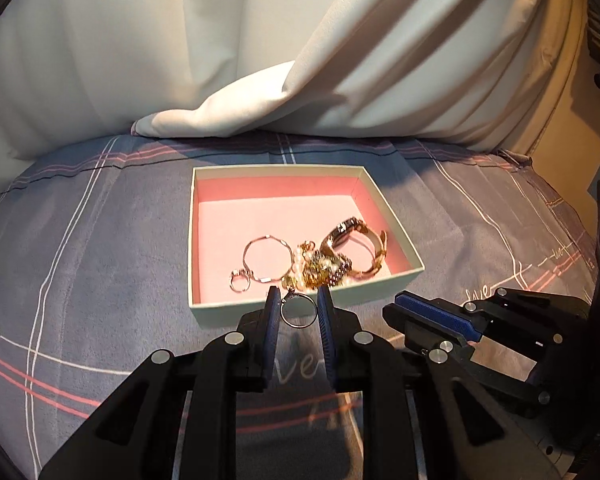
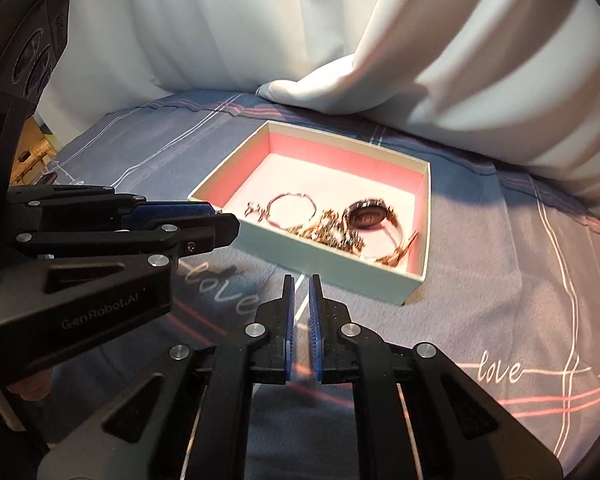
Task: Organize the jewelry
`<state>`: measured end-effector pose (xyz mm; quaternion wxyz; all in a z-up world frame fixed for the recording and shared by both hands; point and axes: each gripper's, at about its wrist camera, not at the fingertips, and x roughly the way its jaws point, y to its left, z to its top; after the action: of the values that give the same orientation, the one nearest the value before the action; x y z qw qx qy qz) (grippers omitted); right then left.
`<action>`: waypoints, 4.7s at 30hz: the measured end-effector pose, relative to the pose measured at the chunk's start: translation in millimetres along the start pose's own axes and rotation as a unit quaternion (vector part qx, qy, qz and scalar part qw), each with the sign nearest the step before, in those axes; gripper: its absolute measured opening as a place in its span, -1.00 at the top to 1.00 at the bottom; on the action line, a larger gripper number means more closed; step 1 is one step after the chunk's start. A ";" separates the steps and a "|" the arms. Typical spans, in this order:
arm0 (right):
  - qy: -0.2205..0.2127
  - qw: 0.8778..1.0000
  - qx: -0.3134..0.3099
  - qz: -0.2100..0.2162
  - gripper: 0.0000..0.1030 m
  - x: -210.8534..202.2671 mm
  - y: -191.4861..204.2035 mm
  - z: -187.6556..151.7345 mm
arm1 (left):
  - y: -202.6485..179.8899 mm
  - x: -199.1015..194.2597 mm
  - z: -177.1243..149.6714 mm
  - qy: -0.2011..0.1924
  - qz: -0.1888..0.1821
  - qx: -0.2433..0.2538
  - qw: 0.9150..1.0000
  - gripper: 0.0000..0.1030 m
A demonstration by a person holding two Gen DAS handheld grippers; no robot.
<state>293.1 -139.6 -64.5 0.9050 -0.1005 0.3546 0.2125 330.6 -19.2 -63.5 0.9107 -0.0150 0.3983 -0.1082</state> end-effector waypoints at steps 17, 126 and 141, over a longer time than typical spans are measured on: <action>0.018 1.000 0.018 -0.013 0.84 41.1 -27.7 50.5 | 3.2 45.8 70.8 0.028 0.019 -0.016 0.999 0.64; -0.249 0.954 0.046 -0.162 -0.89 -176.3 52.2 -107.2 | -43.6 -196.8 -105.3 -0.248 0.100 0.007 0.964 -0.88; -0.249 0.953 0.050 -0.166 -0.89 -175.7 51.5 -108.1 | -41.8 -193.6 -103.6 -0.242 0.103 0.007 0.965 -0.88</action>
<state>89.2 -184.8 -24.6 0.9909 -0.0568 0.1068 0.0593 119.7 -13.4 10.4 0.9863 0.0066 0.1647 -0.0102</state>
